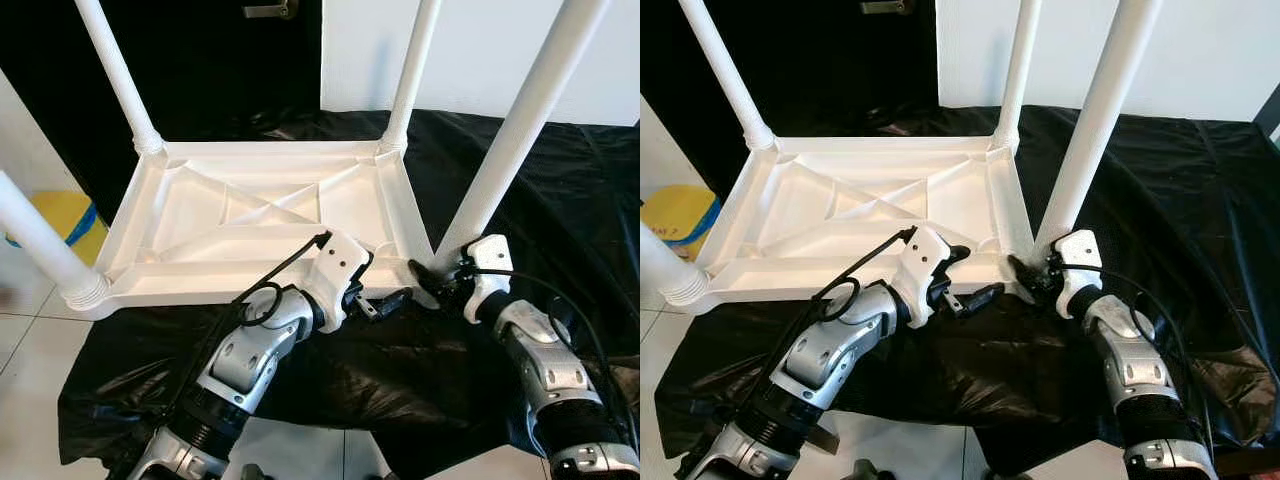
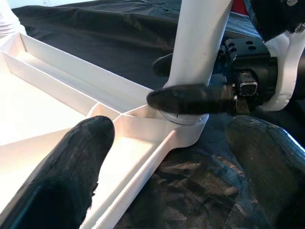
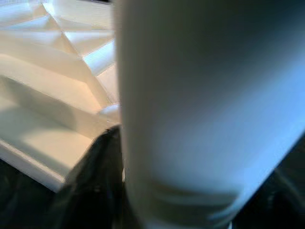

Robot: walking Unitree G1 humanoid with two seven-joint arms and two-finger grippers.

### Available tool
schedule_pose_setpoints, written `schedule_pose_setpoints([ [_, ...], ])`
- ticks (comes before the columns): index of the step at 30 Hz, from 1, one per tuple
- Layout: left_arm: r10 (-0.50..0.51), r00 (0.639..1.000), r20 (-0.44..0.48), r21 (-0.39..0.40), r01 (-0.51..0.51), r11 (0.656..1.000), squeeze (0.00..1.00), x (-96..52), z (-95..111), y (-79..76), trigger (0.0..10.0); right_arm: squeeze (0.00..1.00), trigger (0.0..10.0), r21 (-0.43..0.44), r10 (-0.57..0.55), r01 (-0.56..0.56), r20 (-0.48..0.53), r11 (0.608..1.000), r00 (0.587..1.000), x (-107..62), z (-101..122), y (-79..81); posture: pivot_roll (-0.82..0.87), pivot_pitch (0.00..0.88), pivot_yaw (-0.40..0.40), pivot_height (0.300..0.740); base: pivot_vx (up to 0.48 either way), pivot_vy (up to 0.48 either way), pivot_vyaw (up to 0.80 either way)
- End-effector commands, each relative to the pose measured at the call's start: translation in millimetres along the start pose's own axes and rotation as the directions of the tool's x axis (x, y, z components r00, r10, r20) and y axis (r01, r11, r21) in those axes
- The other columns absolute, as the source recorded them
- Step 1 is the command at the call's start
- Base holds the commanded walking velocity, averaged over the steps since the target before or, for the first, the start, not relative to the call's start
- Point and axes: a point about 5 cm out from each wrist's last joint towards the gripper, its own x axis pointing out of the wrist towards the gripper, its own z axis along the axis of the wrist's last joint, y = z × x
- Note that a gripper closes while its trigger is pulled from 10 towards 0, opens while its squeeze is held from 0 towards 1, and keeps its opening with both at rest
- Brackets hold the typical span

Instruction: Building children table

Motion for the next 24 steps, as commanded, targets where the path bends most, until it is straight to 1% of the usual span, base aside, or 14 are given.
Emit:
schedule_pose_setpoints([
  [1,-0.072,0.997,-0.006,0.004,0.072,0.997,0.00,1.2,-1.7,-4.8,10.0,0.00,0.0,0.011,0.044,-0.044,-0.042,0.999,0.998,0.9,-9.4,7.8,-0.06,0.065,-0.017,0.740,0.000,0.000,0.00],
  [4,-0.070,0.998,-0.006,0.003,0.070,0.998,0.00,0.9,-2.0,-4.8,10.0,0.00,0.0,0.014,0.041,-0.041,-0.042,0.999,0.998,0.7,-9.5,6.7,-0.06,0.067,-0.018,0.740,0.000,0.000,0.00],
  [5,-0.068,0.998,-0.007,0.001,0.068,0.998,0.00,0.8,-2.6,-5.1,10.0,0.00,10.0,0.022,0.016,-0.015,-0.051,1.000,0.999,-0.1,-10.7,3.2,-0.07,0.068,-0.019,0.740,0.000,0.000,0.00],
  [10,-0.066,0.998,-0.005,-0.001,0.066,0.998,0.00,1.1,-2.6,-5.3,10.0,0.00,10.0,0.026,-0.054,0.056,-0.070,0.998,0.996,-1.7,-12.8,-0.6,-0.07,0.071,-0.023,0.740,0.000,0.000,0.00],
  [12,-0.064,0.998,-0.006,-0.002,0.064,0.998,0.00,1.0,-3.1,-5.5,10.0,0.00,10.0,0.029,-0.132,0.135,-0.082,0.990,0.988,-2.4,-14.6,-1.1,-0.07,0.073,-0.022,0.740,0.000,0.000,0.00],
  [13,-0.064,0.998,-0.006,-0.002,0.064,0.998,0.00,1.0,-3.1,-5.5,10.0,0.00,10.0,0.029,-0.132,0.135,-0.082,0.990,0.988,-2.4,-14.6,-1.1,-0.07,0.073,-0.022,0.740,0.000,0.000,0.00],
  [14,-0.064,0.998,-0.006,-0.003,0.064,0.998,0.00,0.9,-3.4,-5.6,10.0,0.00,10.0,0.024,-0.170,0.172,-0.084,0.985,0.982,-2.7,-15.3,-0.7,-0.07,0.072,-0.022,0.740,0.000,0.000,0.00],
  [16,-0.064,0.998,-0.006,-0.003,0.064,0.998,0.00,0.9,-3.4,-5.6,10.0,0.00,10.0,0.024,-0.170,0.172,-0.084,0.985,0.982,-2.7,-15.3,-0.7,-0.07,0.072,-0.022,0.740,0.000,0.000,0.00],
  [18,-0.064,0.998,-0.008,-0.004,0.064,0.998,0.00,0.1,-4.2,-5.6,10.0,0.00,10.0,0.035,-0.242,0.246,-0.083,0.969,0.967,-2.4,-16.0,1.3,-0.08,0.072,-0.014,0.740,0.000,0.000,0.00],
  [19,-0.064,0.998,-0.008,-0.004,0.064,0.998,0.00,0.1,-4.2,-5.6,10.0,0.00,10.0,0.035,-0.242,0.246,-0.083,0.969,0.967,-2.4,-16.0,1.3,-0.08,0.072,-0.014,0.740,0.000,0.000,0.00],
  [20,-0.064,0.998,-0.009,-0.004,0.064,0.998,0.00,-0.2,-4.4,-5.5,10.0,0.00,10.0,0.039,-0.268,0.272,-0.082,0.962,0.960,-2.1,-16.0,1.9,-0.08,0.072,-0.014,0.740,0.000,0.000,0.00],
  [22,-0.069,0.998,-0.011,-0.003,0.069,0.998,0.00,-0.2,-4.9,-5.9,10.0,0.00,10.0,0.066,-0.379,0.385,-0.091,0.920,0.921,-2.0,-17.3,3.6,-0.08,0.071,-0.009,0.740,0.000,0.000,0.00],
  [23,-0.069,0.998,-0.011,-0.003,0.069,0.998,0.00,-0.2,-4.9,-5.9,10.0,0.00,10.0,0.066,-0.379,0.385,-0.091,0.920,0.921,-2.0,-17.3,3.6,-0.08,0.071,-0.009,0.740,0.000,0.000,0.00],
  [24,-0.073,0.997,-0.011,-0.003,0.073,0.997,0.00,0.2,-4.9,-6.5,10.0,0.00,10.0,0.082,-0.425,0.432,-0.096,0.898,0.900,-1.8,-17.9,6.5,-0.08,0.069,-0.009,0.740,0.000,0.000,0.00],
])
